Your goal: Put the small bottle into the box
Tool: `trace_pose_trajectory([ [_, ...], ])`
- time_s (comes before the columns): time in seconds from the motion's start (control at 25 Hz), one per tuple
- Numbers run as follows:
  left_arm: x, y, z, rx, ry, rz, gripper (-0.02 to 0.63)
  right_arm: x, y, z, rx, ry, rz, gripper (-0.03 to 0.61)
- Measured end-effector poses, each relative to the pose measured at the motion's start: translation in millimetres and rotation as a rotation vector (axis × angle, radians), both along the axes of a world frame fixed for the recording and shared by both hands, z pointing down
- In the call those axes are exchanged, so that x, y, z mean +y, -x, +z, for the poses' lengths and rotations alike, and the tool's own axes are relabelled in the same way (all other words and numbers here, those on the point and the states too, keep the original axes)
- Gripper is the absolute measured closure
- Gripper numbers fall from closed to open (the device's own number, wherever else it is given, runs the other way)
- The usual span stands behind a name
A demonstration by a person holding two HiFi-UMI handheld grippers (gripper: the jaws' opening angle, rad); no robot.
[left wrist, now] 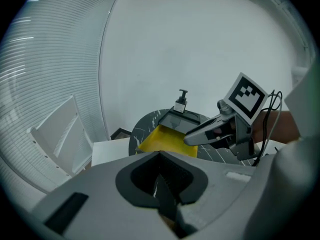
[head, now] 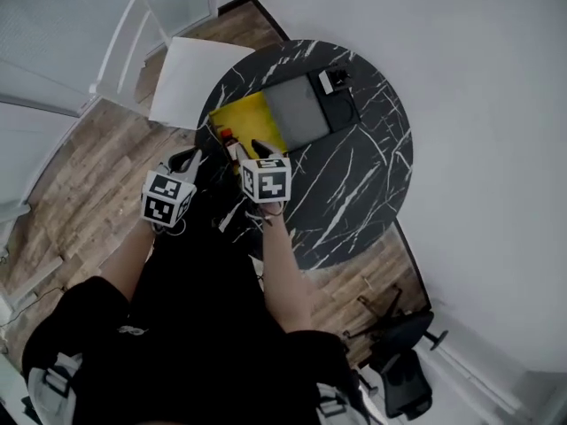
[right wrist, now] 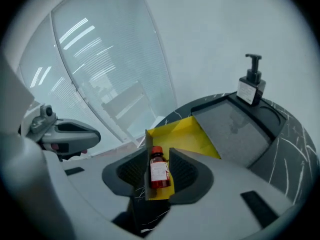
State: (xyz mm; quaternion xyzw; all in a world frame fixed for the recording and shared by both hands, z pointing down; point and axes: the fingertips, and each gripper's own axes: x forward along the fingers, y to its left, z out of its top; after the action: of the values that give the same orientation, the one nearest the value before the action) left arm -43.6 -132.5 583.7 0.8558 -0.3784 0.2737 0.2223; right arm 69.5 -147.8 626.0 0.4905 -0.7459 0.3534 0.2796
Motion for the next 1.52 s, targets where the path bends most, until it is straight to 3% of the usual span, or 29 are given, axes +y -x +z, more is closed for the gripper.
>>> trace_pose_trajectory([
  [0.2, 14, -18, -25, 0.018, -0.054, -0.002, 0.614, 19, -16, -40, -0.003, -0.144, 0.08, 0.569],
  [0.56, 45, -46, -82, 0.036, -0.181, -0.001, 0.614, 62, -39, -120, -0.078, -0.427, 0.15, 0.581],
  [0.72, 54, -54, -117, 0.055, -0.259, -0.004, 0.614, 75, -41, -167, -0.054, -0.563, 0.145, 0.583],
  [0.92, 75, -64, -168, 0.159, -0.344, -0.028, 0.614, 105, -49, -236, -0.028, -0.767, 0.167, 0.583],
  [1.04, 86, -68, -194, 0.191, -0.4, -0.032, 0.614, 126, -54, -274, 0.047, -0.878, 0.165, 0.583],
  [1.16, 91, -73, -210, 0.167, -0.463, -0.02, 0.614, 139, -60, -293, 0.118, -0.921, 0.171, 0.583],
  [1.28, 97, -79, -220, 0.162, -0.5, -0.008, 0.614, 152, -67, -306, 0.092, -0.949, 0.202, 0.583],
  [1.52, 106, -107, -215, 0.191, -0.471, 0.039, 0.614, 163, -90, -312, 0.073, -0.95, 0.252, 0.583],
])
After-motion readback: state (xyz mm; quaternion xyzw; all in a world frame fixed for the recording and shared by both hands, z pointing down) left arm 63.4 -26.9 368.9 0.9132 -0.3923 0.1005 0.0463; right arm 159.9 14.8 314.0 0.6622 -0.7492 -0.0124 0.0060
